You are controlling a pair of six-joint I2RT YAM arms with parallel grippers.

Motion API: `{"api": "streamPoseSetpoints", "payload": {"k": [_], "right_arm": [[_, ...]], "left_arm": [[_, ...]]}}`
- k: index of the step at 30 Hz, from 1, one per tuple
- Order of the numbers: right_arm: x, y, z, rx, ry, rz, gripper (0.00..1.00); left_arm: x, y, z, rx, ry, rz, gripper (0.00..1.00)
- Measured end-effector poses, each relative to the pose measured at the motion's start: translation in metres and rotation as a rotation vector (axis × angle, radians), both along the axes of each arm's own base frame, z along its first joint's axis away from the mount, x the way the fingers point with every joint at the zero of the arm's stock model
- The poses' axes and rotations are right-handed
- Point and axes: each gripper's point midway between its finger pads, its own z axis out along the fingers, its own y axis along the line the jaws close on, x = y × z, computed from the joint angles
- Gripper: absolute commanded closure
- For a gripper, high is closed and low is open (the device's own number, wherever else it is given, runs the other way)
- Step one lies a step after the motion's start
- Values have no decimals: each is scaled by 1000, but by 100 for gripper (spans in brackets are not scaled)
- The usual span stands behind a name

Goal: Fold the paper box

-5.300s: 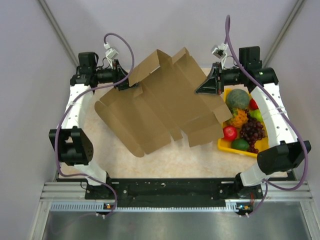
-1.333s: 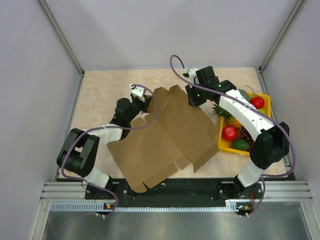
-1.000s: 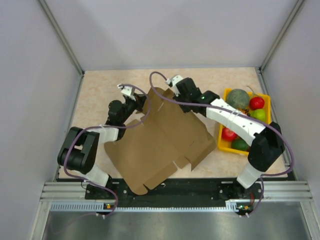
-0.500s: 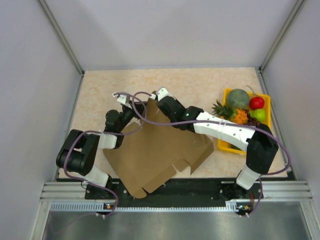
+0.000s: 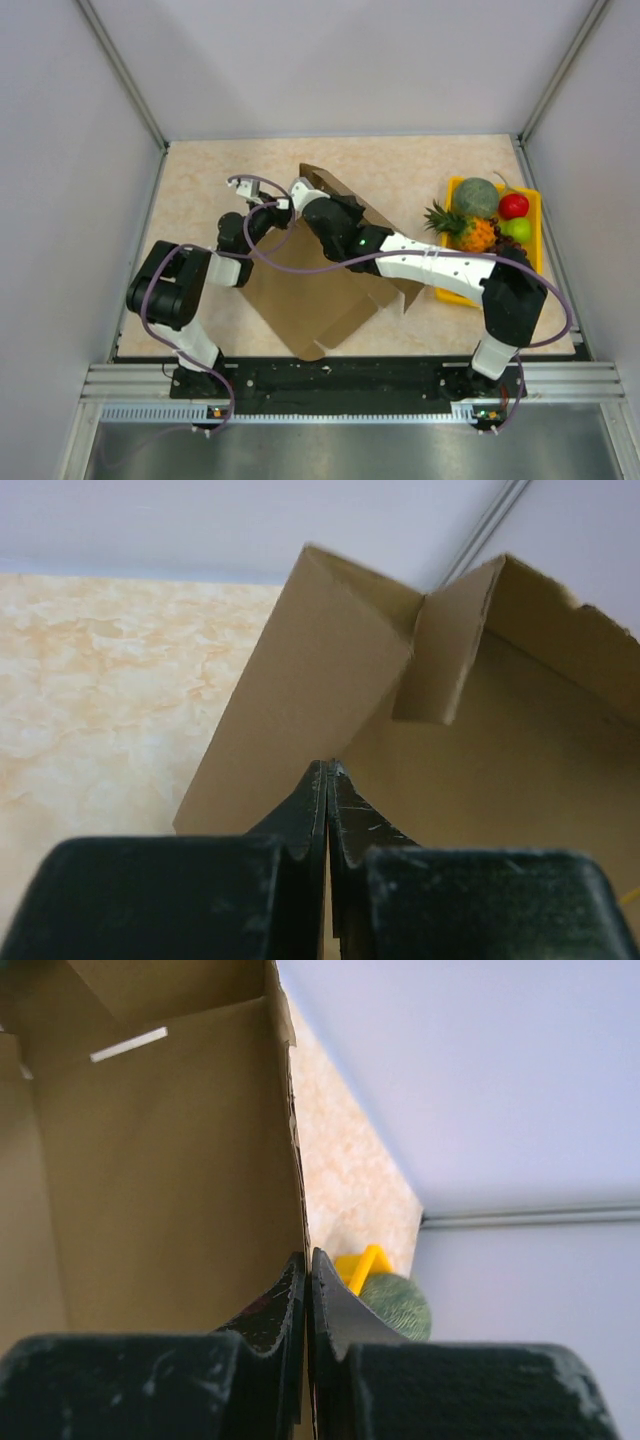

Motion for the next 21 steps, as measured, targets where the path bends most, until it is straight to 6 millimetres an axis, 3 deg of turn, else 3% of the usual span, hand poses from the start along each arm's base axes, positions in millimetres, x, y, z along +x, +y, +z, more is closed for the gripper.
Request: {"api": "streamPoseSetpoints", "payload": {"k": [6, 11, 12, 13, 16, 17, 20, 21], "right_arm": [[7, 2, 11, -48, -75, 19, 100], [7, 0, -1, -66, -69, 20, 100], [6, 1, -3, -66, -64, 23, 100], [6, 1, -6, -65, -60, 26, 100], [5, 2, -9, -60, -53, 32, 100], [5, 2, -9, -56, -52, 34, 100], [5, 5, -11, -50, -47, 46, 100], [5, 5, -11, -49, -46, 46, 100]], "left_arm": [[-2, -3, -1, -14, 12, -23, 100], [-8, 4, -10, 33, 31, -13, 99], [-8, 8, -9, 54, 34, -7, 92], [-8, 10, -6, 75, 35, -4, 71], [-9, 16, 9, 113, 8, 19, 49], [-11, 18, 16, 121, -8, 25, 36], [-9, 19, 24, 153, -30, 28, 19], [-6, 17, 23, 167, -17, 21, 17]]}}
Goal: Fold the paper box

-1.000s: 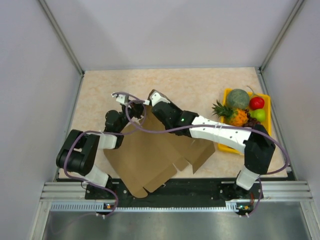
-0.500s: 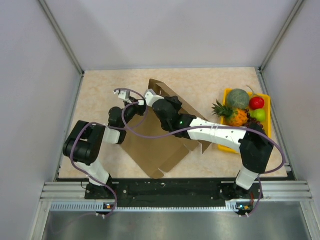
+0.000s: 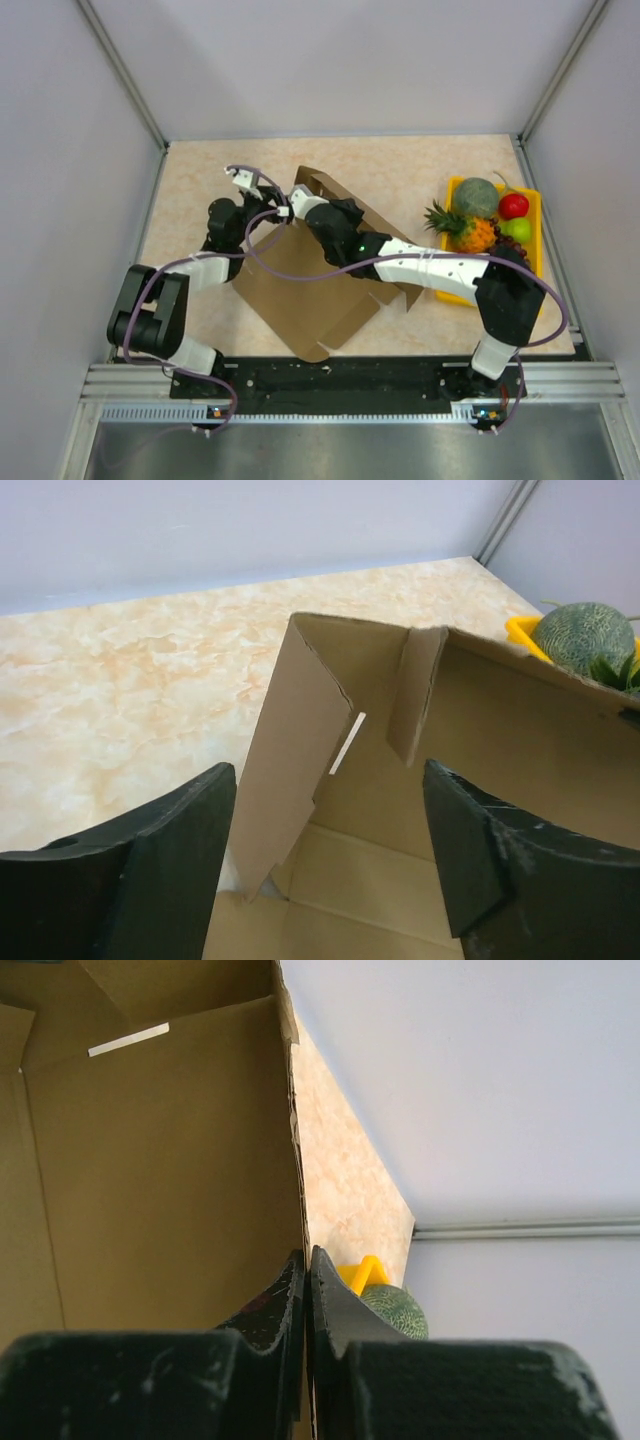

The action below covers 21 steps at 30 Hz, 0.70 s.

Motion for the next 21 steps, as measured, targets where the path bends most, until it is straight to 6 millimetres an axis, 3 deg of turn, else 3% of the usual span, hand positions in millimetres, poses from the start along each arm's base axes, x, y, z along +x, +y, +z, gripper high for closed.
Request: {"api": "streamPoseSetpoints", "payload": {"k": [2, 11, 15, 16, 21], "right_arm": [[1, -1, 0, 3, 0, -4, 100], [4, -7, -2, 9, 5, -22, 100], [5, -7, -2, 9, 5, -25, 100], [5, -7, -2, 9, 5, -25, 100], [5, -8, -2, 8, 5, -26, 100]], "left_arm": [[8, -3, 0, 19, 7, -11, 17], [30, -8, -13, 111, 26, 2, 35], [40, -5, -6, 149, 0, 32, 55], [42, -5, -5, 157, -8, 33, 69], [50, -2, 1, 197, -20, 55, 90]]}}
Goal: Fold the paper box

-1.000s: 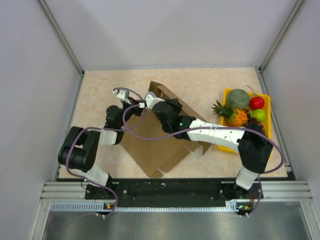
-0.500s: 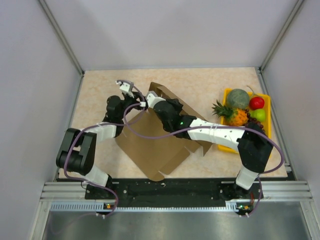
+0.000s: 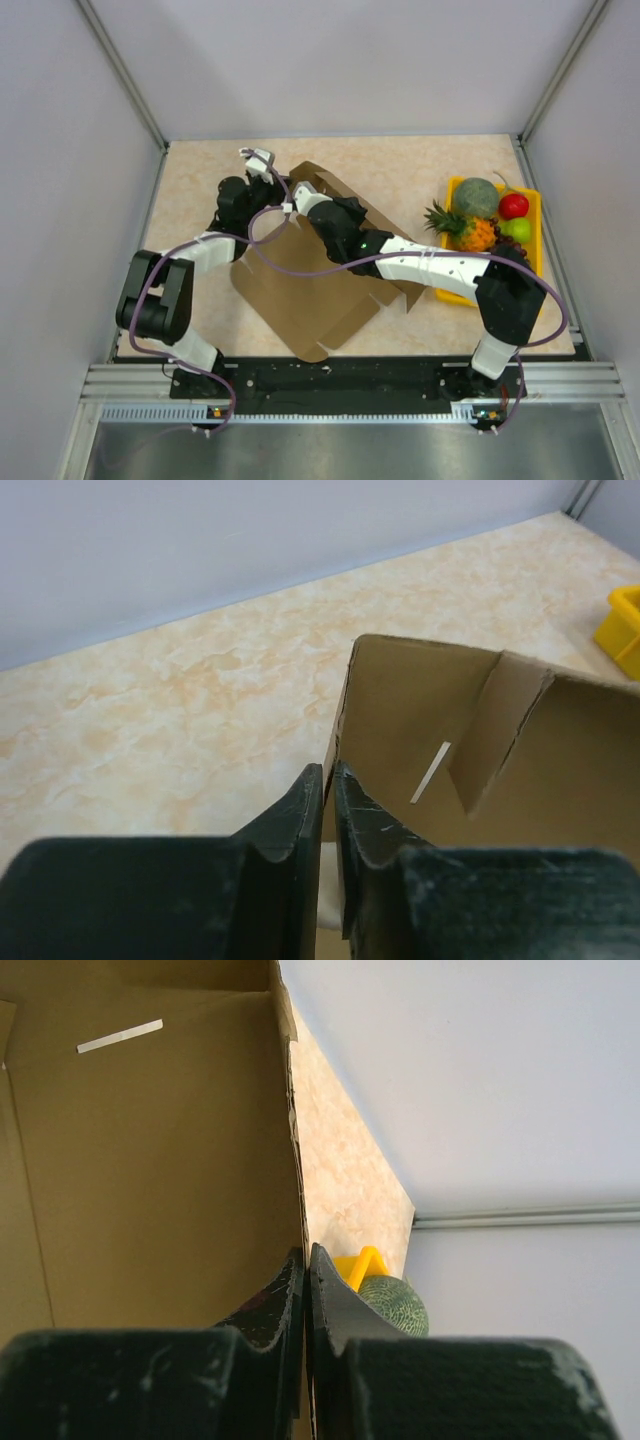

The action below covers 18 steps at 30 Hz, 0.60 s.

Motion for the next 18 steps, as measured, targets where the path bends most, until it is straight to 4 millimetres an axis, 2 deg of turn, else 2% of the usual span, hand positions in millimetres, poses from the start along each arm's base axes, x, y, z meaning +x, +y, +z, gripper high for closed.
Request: {"api": "streamPoseSetpoints", "payload": {"k": [1, 2, 10, 14, 18], "right_arm": [[0, 0, 0, 0, 0, 1, 100], [0, 0, 0, 0, 0, 0, 100], [1, 2, -3, -19, 16, 27, 100], [1, 2, -2, -29, 15, 30, 100], [1, 3, -3, -29, 17, 35, 100]], "left_arm": [[0, 1, -1, 6, 1, 3, 93], [0, 2, -3, 14, 7, 6, 100], [-20, 6, -4, 16, 39, 4, 100], [-30, 3, 3, -31, 77, -14, 100], [-37, -3, 0, -94, 153, -32, 100]]}}
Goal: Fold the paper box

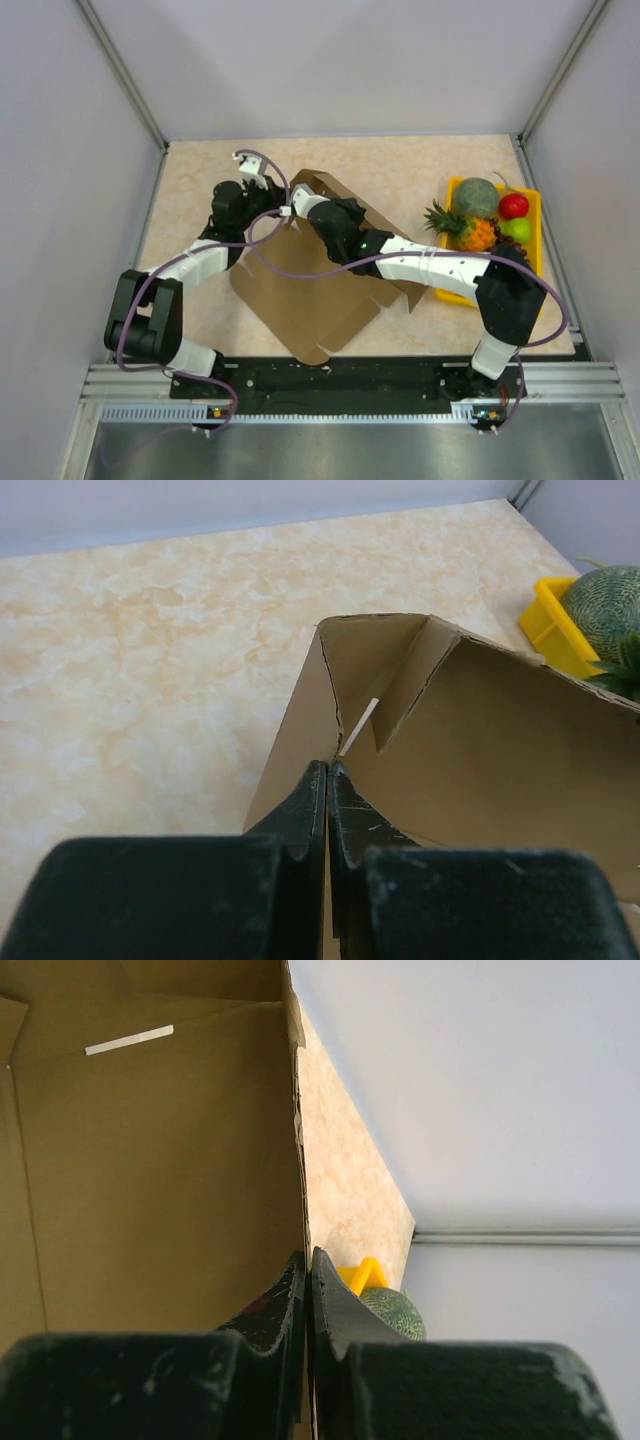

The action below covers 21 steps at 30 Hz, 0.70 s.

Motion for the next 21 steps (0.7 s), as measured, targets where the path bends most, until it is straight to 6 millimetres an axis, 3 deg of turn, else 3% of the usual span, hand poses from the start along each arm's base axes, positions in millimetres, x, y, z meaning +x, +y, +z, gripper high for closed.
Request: {"api": "streamPoseSetpoints", "payload": {"k": [10, 21], "right_arm": [[-4, 1, -6, -22, 24, 11, 100], [-22, 16, -8, -69, -40, -21, 100]], "left_arm": [[-11, -6, -11, -107, 94, -9, 100], [-32, -2, -21, -162, 113, -1, 100]]}}
